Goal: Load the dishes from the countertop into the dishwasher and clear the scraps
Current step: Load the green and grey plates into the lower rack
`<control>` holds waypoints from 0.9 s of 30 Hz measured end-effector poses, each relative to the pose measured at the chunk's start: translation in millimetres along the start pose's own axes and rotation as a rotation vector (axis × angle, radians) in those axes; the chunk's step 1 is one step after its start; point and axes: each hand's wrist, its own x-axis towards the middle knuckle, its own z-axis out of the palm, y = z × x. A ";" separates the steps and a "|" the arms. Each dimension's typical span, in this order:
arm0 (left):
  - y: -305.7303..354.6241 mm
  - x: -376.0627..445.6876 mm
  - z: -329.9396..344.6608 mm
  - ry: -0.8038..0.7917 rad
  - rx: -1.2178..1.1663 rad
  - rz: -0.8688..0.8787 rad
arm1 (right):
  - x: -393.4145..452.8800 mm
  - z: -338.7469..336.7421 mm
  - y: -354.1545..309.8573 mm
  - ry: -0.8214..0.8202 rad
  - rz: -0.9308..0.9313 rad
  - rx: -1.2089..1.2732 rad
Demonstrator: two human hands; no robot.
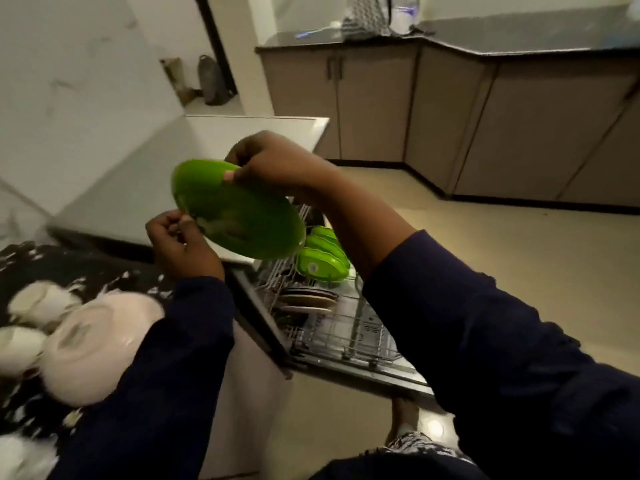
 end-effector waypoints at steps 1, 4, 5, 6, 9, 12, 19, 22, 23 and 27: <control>-1.5 -6.3 25.1 -0.021 -0.008 -0.009 | 1.3 -21.1 16.3 -0.003 0.021 -0.002; -5.0 -23.0 96.5 -0.086 -0.012 -0.020 | 8.4 -79.4 68.4 0.004 0.076 0.030; -6.9 -28.2 122.5 -0.117 -0.012 -0.029 | 10.9 -98.6 87.9 0.006 0.101 0.059; -8.8 -33.5 146.5 -0.141 -0.002 -0.039 | 13.7 -115.5 107.4 0.002 0.125 0.092; -21.6 -46.2 207.6 -0.169 0.040 -0.088 | 24.2 -150.2 166.4 0.002 0.213 0.136; -44.3 -63.8 249.3 -0.215 0.054 -0.151 | 38.1 -164.6 224.5 -0.013 0.314 0.181; -134.1 -103.8 282.1 -0.274 0.228 -0.282 | 38.6 -118.4 374.1 -0.131 0.572 0.240; -191.0 -123.8 289.4 -0.344 0.250 -0.332 | 31.1 -65.8 447.4 -0.179 0.679 0.228; -211.1 -130.8 291.0 -0.354 0.255 -0.353 | 27.5 -47.0 470.2 -0.201 0.705 0.198; -288.1 -157.6 296.2 -0.351 0.310 -0.502 | 13.6 17.3 544.6 -0.269 0.793 0.145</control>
